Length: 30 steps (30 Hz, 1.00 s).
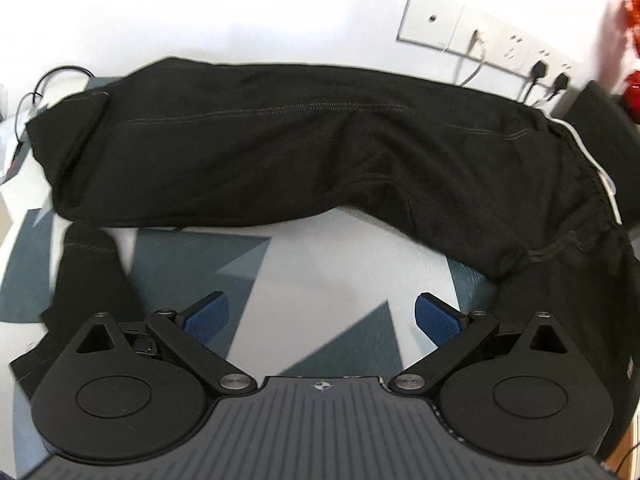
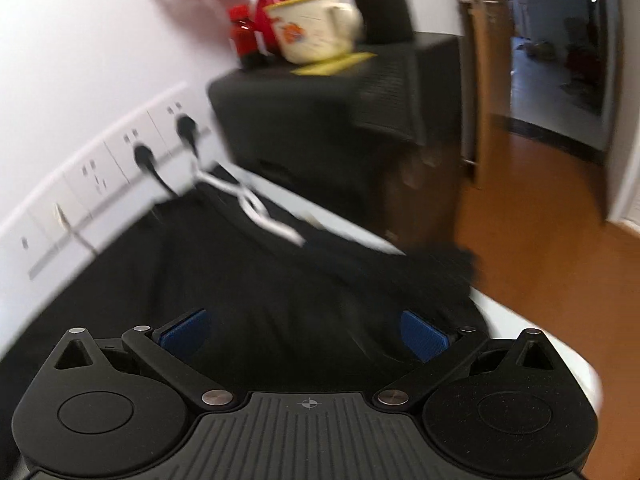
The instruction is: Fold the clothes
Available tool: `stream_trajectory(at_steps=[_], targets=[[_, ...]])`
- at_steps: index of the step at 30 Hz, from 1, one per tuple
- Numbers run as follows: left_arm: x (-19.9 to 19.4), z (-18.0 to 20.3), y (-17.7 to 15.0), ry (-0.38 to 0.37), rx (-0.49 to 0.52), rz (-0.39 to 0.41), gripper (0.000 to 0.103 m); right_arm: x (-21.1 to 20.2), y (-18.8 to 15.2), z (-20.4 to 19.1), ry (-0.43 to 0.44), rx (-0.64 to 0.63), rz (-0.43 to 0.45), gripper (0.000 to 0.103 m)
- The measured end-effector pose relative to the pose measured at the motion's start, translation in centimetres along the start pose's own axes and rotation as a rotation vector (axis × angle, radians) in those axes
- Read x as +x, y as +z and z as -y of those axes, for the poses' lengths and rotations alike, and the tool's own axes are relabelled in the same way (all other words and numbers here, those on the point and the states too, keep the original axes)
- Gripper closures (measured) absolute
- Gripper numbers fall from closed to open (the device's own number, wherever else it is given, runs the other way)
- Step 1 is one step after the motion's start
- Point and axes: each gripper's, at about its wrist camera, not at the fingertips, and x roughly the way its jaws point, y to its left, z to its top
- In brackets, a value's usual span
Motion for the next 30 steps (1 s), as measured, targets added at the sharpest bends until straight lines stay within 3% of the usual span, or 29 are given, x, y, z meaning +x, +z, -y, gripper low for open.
stream_trajectory(at_steps=[4, 8, 16, 21, 25, 30], targets=[[-4.2, -1.7, -2.0, 0.003, 0.043, 0.077, 0.001, -4.8, -5.0, 1.3, -0.033, 0.038, -0.038, 0.001], [-7.1, -4.2, -5.4, 0.003, 0.068, 0.116, 0.001, -9.7, -8.9, 0.6, -0.001, -0.034, -0.046, 0.001], [-10.4, -10.6, -10.2, 0.136, -0.022, 0.173, 0.001, -16.1, -13.6, -1.5, 0.015, -0.137, -0.056, 0.001], [-10.3, -13.4, -12.2, 0.127, -0.103, 0.11, 0.001, -16.8, -15.6, -5.7, 0.087, -0.219, -0.104, 0.001], [-9.4, -13.4, -11.8, 0.068, -0.153, 0.106, 0.001, -17.1, -16.5, -8.9, 0.154, -0.27, -0.115, 0.001], [-6.2, -11.7, -10.2, 0.076, -0.167, 0.091, 0.001, -17.5, -16.9, -9.8, 0.164, -0.286, -0.111, 0.001]])
